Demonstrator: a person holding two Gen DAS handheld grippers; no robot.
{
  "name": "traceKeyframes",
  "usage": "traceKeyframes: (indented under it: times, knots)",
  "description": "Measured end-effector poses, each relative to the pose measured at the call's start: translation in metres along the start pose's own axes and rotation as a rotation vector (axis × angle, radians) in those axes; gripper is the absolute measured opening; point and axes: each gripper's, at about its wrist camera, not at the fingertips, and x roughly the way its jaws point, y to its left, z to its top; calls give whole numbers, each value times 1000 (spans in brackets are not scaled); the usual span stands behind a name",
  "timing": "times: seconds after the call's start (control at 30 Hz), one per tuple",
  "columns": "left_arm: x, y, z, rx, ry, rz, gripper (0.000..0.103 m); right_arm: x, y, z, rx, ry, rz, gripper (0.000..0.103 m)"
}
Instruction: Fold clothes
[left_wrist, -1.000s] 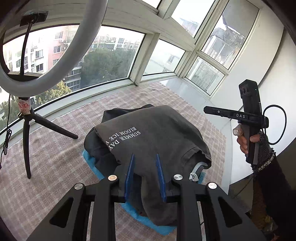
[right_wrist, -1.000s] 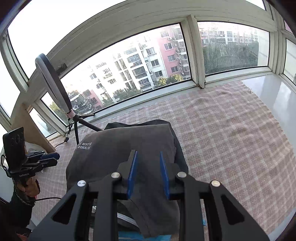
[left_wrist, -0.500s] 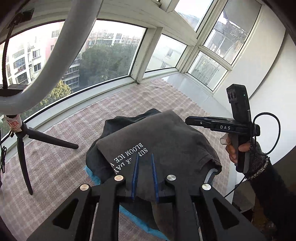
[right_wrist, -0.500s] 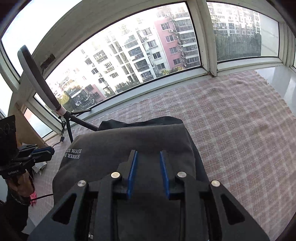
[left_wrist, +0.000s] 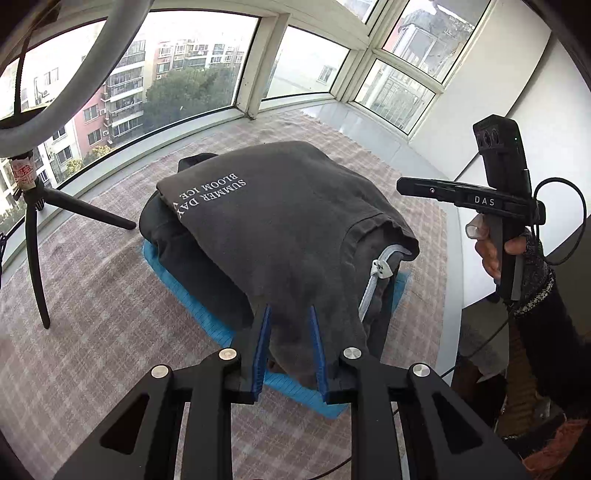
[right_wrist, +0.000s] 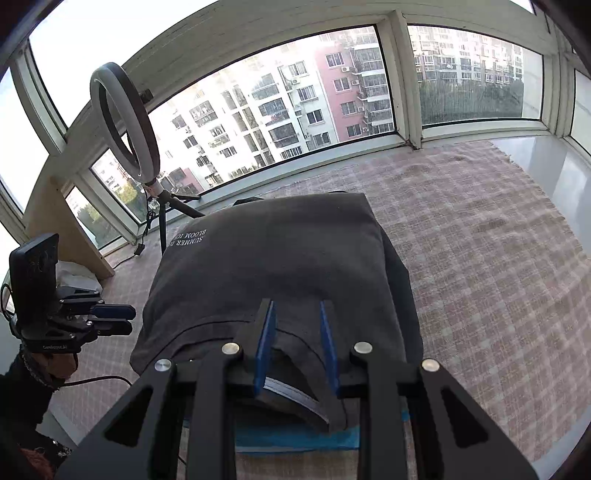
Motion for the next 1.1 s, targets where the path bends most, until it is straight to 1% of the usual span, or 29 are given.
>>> traceKeyframes:
  times: [0.07, 0.1, 0.13, 0.17, 0.23, 0.3, 0.33, 0.4, 0.43, 0.47, 0.5, 0.53, 0.57, 0.6, 0.63, 0.67, 0.7, 0.73, 0.8, 0.83, 0.9, 0.97, 1.03, 1.1]
  knots:
    - [15, -2, 2, -9, 25, -30, 22, 4, -7, -3, 39, 14, 24, 26]
    - [23, -3, 2, -14, 37, -46, 23, 6, -11, -4, 59, 21, 36, 28]
    - [30, -5, 3, -18, 50, -61, 23, 8, -15, -6, 79, 28, 47, 39]
    - [34, -5, -3, -28, 66, -56, 23, 13, -19, -17, 91, 73, 34, 42]
    - [39, -4, -19, -49, 101, -40, 22, 23, -27, -39, 115, 161, 8, 42]
    - [18, 2, -37, -103, 88, -55, 22, 0, -30, -59, 175, 129, -1, 42]
    - [1, 5, -48, -134, 73, -33, 22, -12, -31, -69, 205, 112, -4, 42]
    - [-33, 11, -71, -195, 40, 20, 24, -31, -15, -83, 260, 27, 69, 42]
    - [-49, 14, -85, -226, 23, 58, 29, -41, -7, -90, 287, -16, 105, 48]
    - [-65, 17, -100, -258, 4, 99, 39, -51, 0, -97, 314, -59, 141, 65]
    - [-79, 21, -115, -302, -6, 145, 44, -60, 8, -104, 341, -102, 178, 74]
    - [-89, 26, -133, -367, -10, 178, 56, -70, 16, -111, 367, -145, 214, 83]
    - [-95, 31, -151, -444, -1, 172, 62, -65, 32, -114, 379, -157, 255, 83]
    - [-99, 36, -170, -522, 10, 158, 63, -56, 48, -117, 389, -146, 298, 83]
    - [-102, 40, -190, -592, 23, 132, 63, -44, 65, -121, 398, -117, 340, 83]
    - [-104, 40, -205, -630, 24, 139, 63, -29, 84, -121, 392, -72, 364, 83]
    - [-107, 38, -219, -661, 23, 154, 63, -16, 103, -124, 366, -28, 365, 83]
    - [-112, 35, -227, -664, 22, 186, 63, -4, 124, -125, 319, 18, 342, 83]
    - [-123, 27, -240, -657, 20, 255, 63, 11, 163, -131, 199, 95, 256, 83]
    - [-132, 23, -244, -645, 6, 296, 63, 16, 182, -134, 137, 126, 212, 83]
    - [-154, 17, -249, -627, -30, 358, 63, 19, 210, -138, 29, 130, 140, 83]
    - [-175, 16, -255, -629, -72, 398, 65, 19, 235, -143, -61, 125, 70, 83]
    - [-195, 14, -259, -632, -112, 442, 67, 13, 252, -146, -100, 105, 21, 83]
    - [-212, 9, -262, -606, -147, 499, 67, 5, 266, -150, -130, 78, -13, 83]
